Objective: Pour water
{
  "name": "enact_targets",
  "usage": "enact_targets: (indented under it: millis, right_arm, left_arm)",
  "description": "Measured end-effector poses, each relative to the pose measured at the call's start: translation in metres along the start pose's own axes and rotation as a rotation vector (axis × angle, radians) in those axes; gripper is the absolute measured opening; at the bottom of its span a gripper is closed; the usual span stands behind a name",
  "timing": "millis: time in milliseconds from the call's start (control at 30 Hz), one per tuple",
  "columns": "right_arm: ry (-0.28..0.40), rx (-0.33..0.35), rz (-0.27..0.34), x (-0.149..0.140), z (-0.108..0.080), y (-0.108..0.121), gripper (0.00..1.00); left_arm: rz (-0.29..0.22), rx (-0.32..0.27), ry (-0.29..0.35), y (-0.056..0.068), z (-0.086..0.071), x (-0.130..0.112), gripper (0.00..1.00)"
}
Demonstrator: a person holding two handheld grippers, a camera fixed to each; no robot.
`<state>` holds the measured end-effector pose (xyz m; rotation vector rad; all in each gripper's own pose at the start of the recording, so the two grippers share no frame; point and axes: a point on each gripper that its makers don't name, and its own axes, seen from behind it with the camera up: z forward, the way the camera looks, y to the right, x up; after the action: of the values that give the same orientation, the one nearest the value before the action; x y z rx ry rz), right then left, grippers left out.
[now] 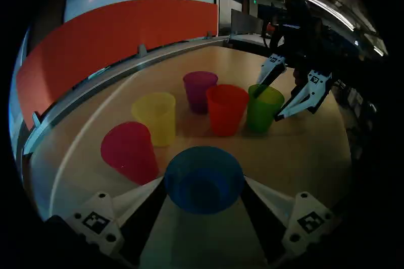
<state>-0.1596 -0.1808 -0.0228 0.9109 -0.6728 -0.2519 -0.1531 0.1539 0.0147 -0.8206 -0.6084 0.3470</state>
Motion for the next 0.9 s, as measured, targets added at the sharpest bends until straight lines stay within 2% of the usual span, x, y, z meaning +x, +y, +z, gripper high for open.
enact_targets:
  millis: [400, 600, 900]
  right_arm:
    - [0.004, 0.002, 0.009, -0.002, -0.007, -0.005, 1.0]
    - [-0.002, -0.014, 0.01, -0.009, -0.013, -0.005, 1.0]
    - [-0.002, -0.043, 0.024, -0.024, -0.028, -0.008, 1.0]
  left_arm:
    - [0.009, 0.004, -0.011, 0.002, -0.005, -0.005, 0.98]
    - [-0.01, 0.002, -0.017, 0.003, -0.009, -0.008, 0.98]
    - [-0.026, 0.034, -0.016, 0.0, -0.023, -0.02, 0.98]
